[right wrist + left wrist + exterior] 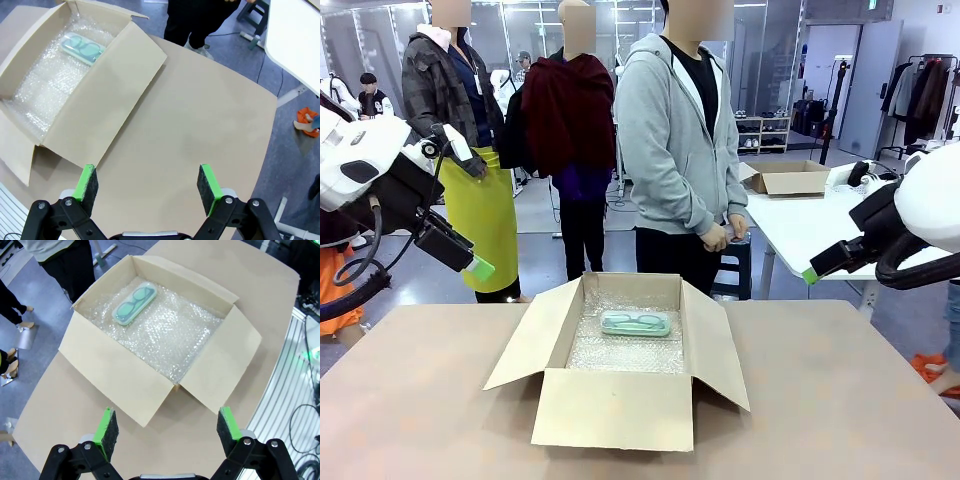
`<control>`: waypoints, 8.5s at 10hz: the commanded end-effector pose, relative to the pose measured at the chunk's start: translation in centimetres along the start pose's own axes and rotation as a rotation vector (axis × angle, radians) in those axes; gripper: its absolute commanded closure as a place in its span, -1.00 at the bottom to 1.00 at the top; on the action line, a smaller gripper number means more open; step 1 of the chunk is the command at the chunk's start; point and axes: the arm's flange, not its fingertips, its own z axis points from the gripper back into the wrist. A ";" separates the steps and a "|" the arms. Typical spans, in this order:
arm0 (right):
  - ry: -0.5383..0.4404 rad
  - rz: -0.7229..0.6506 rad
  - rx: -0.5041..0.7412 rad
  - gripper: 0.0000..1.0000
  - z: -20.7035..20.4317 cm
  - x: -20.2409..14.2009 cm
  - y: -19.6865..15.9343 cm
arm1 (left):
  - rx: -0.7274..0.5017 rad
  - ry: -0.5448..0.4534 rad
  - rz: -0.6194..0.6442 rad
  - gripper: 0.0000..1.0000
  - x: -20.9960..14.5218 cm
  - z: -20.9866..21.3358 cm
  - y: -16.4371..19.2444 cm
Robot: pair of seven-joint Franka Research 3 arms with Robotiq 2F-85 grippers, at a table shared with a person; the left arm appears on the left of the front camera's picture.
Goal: Pack the glasses set securely to prepare it for shipping.
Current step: Put the Glasses case from the right side of the table into the Package Box.
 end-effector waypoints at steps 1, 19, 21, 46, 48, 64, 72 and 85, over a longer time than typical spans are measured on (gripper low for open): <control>-0.003 0.001 -0.003 -1.00 -0.1 0.0 0.1 | 0.005 -0.009 -0.002 -1.00 0.1 0.1 0.1; -0.003 0.001 -0.003 -1.00 -0.1 0.0 0.1 | 0.005 -0.009 -0.002 -1.00 0.1 0.1 0.1; -0.003 0.001 -0.003 -1.00 -0.1 0.0 0.1 | 0.005 -0.009 -0.002 -1.00 0.1 0.1 0.1; -0.003 0.001 -0.003 -1.00 -0.1 0.0 0.1 | 0.005 -0.009 -0.002 -1.00 0.1 0.1 0.1; -0.003 0.001 -0.003 -1.00 -0.1 0.0 0.1 | 0.005 -0.009 -0.002 -1.00 0.1 0.1 0.1; -0.003 0.001 -0.003 -1.00 -0.1 0.0 0.1 | 0.005 -0.009 -0.002 -1.00 0.1 0.1 0.1; -0.003 0.001 -0.003 -1.00 -0.1 0.0 0.1 | 0.005 -0.009 -0.002 -1.00 0.1 0.1 0.1; 0.404 -0.350 -0.058 -1.00 -8.4 4.7 -6.8 | 0.005 -0.009 -0.002 -1.00 0.1 0.1 0.1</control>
